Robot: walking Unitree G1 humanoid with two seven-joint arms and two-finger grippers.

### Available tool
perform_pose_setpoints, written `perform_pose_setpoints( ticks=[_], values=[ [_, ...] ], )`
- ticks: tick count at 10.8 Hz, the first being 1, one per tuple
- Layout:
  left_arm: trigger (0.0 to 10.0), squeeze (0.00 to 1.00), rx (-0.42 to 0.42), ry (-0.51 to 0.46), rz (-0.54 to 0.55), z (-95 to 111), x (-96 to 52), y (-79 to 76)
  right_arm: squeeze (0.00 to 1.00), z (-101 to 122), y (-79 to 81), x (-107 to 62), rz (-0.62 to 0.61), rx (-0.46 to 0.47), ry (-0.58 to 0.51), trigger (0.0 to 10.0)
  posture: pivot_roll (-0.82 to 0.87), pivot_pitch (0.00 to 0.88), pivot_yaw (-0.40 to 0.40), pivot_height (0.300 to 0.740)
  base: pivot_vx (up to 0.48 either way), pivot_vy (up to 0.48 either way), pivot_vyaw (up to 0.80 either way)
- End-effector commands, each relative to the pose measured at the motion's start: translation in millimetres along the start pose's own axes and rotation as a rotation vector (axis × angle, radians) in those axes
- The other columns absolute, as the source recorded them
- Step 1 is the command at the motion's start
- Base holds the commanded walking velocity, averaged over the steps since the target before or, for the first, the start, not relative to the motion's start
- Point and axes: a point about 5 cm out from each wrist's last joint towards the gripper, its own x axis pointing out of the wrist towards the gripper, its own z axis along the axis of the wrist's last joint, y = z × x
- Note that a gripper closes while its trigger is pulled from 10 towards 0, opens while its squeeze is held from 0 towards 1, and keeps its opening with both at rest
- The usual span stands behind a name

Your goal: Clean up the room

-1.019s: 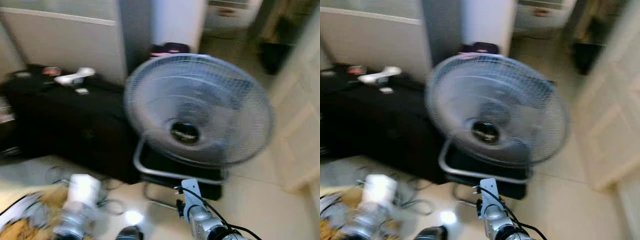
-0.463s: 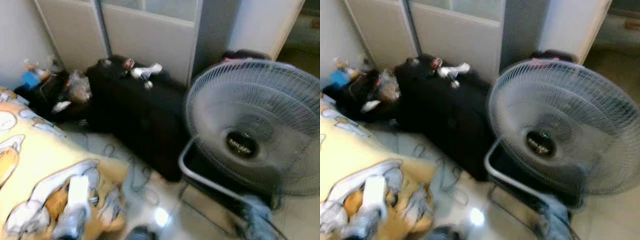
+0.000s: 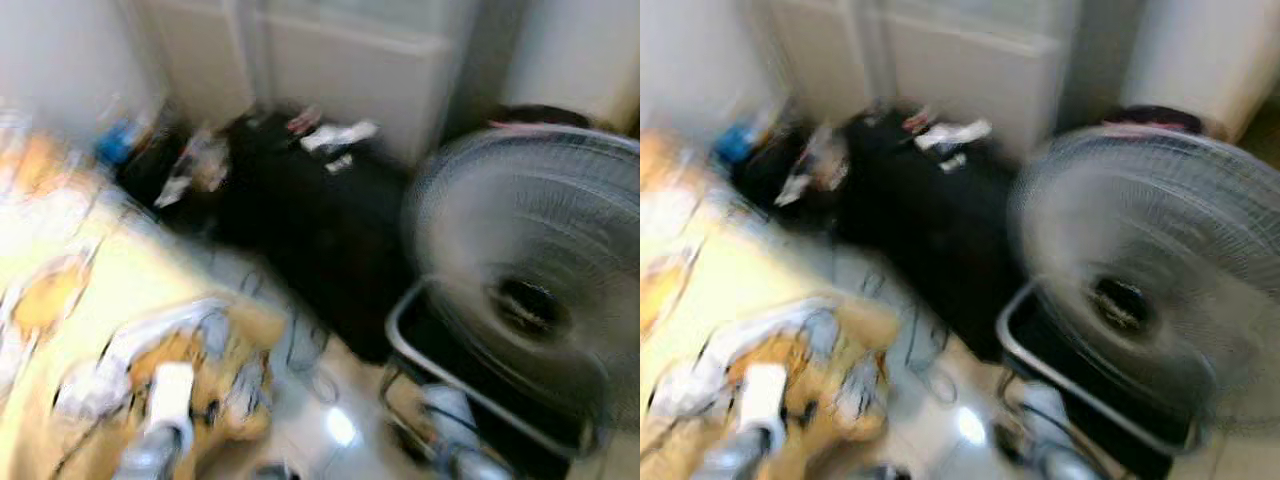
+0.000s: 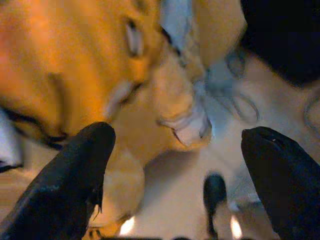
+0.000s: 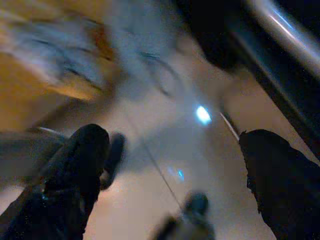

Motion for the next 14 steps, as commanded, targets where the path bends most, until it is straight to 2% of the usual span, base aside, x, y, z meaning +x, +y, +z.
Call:
perform_pose_setpoints(
  ticks=[1,2,4,6,7,8,9,10,13,14],
  values=[
    [10.0,0.0,0.012,-0.139,-0.002,24,-1.7,4.4,1.0,18,-9.1,-4.6,0.013,-0.04,-0.091,10.0,0.05,0.0,0.06,0.74,0.0,0.0,0.8],
    [10.0,0.0,0.041,-0.268,-0.022,46,-13.2,3.5,1.0,41,-10.8,-12.8,0.038,-0.054,-0.207,10.0,0.04,0.0,0.058,0.74,0.0,0.0,0.8],
    [10.0,0.0,0.028,-0.514,-0.015,108,-46.4,-5.2,1.0,89,-8.4,-43.7,0.029,-0.073,-0.428,10.0,0.03,0.0,0.051,0.74,0.0,0.0,0.8],
    [10.0,0.0,0.008,-0.594,0.027,137,-65.0,-14.0,1.0,105,-11.7,-64.2,-0.043,-0.028,-0.494,10.0,0.03,0.0,0.04,0.74,0.0,0.0,0.8],
    [10.0,0.0,-0.004,-0.601,0.034,146,-70.7,-20.8,1.0,111,-16.3,-74.8,-0.134,0.035,-0.529,10.0,0.03,0.0,0.039,0.74,0.0,0.0,0.8],
    [10.0,0.0,0.049,-0.544,0.031,146,-69.0,-27.4,1.0,113,-20.7,-82.3,-0.25,0.103,-0.549,10.0,0.02,0.0,0.044,0.74,0.0,0.0,0.8],
    [10.0,0.0,0.073,-0.538,0.04,148,-66.6,-30.2,1.0,112,-25.9,-85.2,-0.356,0.119,-0.548,10.0,0.01,0.0,0.052,0.74,0.0,0.0,0.8],
    [10.0,0.0,0.094,-0.541,0.022,153,-65.8,-36.1,1.0,114,-27.7,-90.3,-0.435,0.182,-0.562,10.0,0.0,0.0,0.061,0.74,0.0,0.289,0.0],
    [10.0,0.0,0.094,-0.535,-0.029,156,-65.4,-48.5,1.0,119,-26.0,-102.1,-0.493,0.17,-0.573,10.0,-0.04,0.0,0.087,0.74,0.0,0.333,0.0],
    [10.0,0.0,0.095,-0.525,-0.039,155,-61.7,-48.8,0.72,123,-20.2,-102.0,-0.499,0.164,-0.577,10.0,-0.05,0.0,0.089,0.74,0.0,0.345,0.0]
  ],
)
